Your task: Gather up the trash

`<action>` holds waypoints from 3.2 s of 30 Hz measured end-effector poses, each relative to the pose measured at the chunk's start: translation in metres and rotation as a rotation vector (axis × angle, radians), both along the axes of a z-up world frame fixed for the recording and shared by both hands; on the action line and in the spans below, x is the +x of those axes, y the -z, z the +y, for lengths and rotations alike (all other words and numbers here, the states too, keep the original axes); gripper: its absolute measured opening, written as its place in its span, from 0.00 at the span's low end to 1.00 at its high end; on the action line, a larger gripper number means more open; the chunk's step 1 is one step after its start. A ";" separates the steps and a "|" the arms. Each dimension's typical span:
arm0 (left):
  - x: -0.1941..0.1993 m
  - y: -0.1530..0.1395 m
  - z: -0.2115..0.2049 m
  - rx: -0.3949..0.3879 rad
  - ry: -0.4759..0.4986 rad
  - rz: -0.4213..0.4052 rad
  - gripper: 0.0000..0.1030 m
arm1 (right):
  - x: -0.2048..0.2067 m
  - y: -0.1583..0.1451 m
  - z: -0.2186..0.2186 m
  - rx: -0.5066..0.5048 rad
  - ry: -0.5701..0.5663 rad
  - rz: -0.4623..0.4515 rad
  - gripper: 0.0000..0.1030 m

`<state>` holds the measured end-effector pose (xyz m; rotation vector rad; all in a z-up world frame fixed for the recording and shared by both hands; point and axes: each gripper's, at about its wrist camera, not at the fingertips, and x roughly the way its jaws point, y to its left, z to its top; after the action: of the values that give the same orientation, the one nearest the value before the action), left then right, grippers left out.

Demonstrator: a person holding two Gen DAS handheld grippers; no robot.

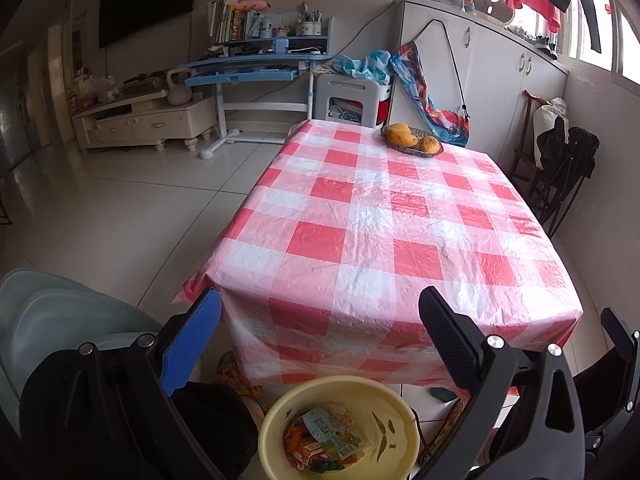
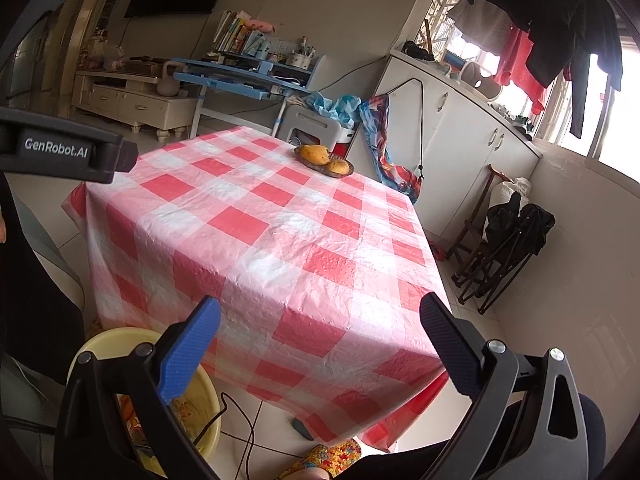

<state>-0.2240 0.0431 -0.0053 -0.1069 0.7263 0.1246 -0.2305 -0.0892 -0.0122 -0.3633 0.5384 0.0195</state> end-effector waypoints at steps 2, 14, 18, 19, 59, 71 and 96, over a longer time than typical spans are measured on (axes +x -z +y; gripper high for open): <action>0.000 0.000 0.000 -0.001 0.000 0.002 0.93 | 0.000 0.000 0.000 -0.001 -0.001 0.000 0.93; 0.001 0.000 0.002 -0.004 -0.009 0.005 0.93 | 0.001 0.002 0.002 -0.010 -0.013 0.010 0.93; 0.000 0.000 0.003 -0.003 -0.014 0.003 0.93 | 0.001 0.003 0.002 -0.011 -0.014 0.011 0.93; 0.000 0.000 0.003 -0.003 -0.015 0.003 0.93 | 0.001 0.003 0.002 -0.011 -0.014 0.011 0.93; 0.000 -0.002 0.013 -0.006 -0.030 -0.004 0.93 | 0.000 0.005 0.003 -0.019 -0.018 0.011 0.93; -0.001 -0.002 0.014 0.003 -0.027 -0.003 0.93 | 0.000 0.001 -0.005 -0.003 -0.014 0.002 0.92; -0.002 -0.002 0.012 0.010 -0.021 -0.003 0.93 | 0.000 0.001 -0.004 -0.008 -0.016 0.002 0.93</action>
<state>-0.2259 0.0550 -0.0028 -0.1055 0.7212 0.1479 -0.2300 -0.0928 -0.0131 -0.3751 0.5373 0.0337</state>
